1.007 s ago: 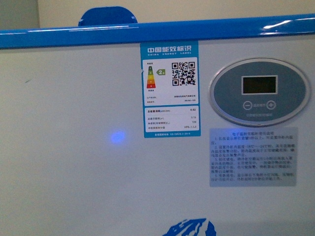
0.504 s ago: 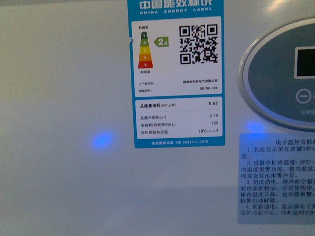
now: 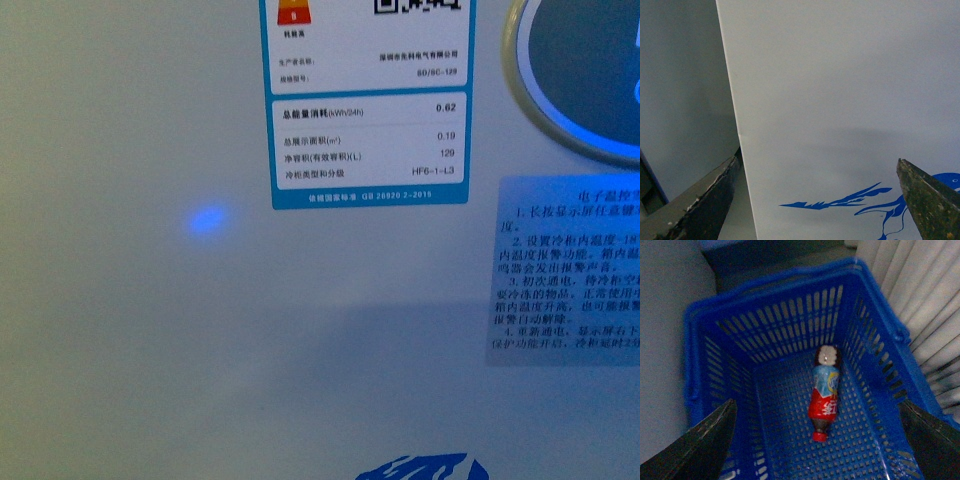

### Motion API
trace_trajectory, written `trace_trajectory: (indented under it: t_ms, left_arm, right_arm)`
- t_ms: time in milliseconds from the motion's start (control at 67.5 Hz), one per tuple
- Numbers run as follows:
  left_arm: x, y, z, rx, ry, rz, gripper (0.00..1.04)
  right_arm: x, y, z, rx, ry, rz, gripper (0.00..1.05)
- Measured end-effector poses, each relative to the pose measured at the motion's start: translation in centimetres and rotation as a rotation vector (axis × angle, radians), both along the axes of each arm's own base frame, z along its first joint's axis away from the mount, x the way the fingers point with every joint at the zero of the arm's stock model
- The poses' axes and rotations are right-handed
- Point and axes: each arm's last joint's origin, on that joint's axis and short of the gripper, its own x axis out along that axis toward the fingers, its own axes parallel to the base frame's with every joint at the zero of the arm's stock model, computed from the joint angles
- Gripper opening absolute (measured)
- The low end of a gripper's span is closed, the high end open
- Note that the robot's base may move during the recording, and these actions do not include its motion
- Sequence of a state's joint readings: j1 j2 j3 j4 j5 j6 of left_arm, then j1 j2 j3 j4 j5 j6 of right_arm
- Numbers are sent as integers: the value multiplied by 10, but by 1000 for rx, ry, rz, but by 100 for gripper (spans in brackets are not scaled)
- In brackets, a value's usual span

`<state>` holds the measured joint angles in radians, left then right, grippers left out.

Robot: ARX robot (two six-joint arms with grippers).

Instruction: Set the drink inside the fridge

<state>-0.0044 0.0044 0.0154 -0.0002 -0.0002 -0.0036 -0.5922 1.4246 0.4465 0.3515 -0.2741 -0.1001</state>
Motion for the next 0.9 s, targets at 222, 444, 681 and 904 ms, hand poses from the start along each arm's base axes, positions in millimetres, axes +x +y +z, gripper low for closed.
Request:
trace_trajectory:
  t_ms: [222, 444, 681, 904]
  left_arm:
    - [0, 0, 0, 0, 0, 0, 97]
    - [0, 0, 0, 0, 0, 0, 97]
    - [0, 0, 0, 0, 0, 0, 97]
    - [0, 0, 0, 0, 0, 0, 97]
  right_arm:
    - [70, -20, -86, 41, 192, -64, 97]
    - [158, -17, -245, 177, 324, -225, 97]
    - [179, -24, -305, 153, 393, -263, 97]
    - [199, -33, -332, 148, 410, -276, 97]
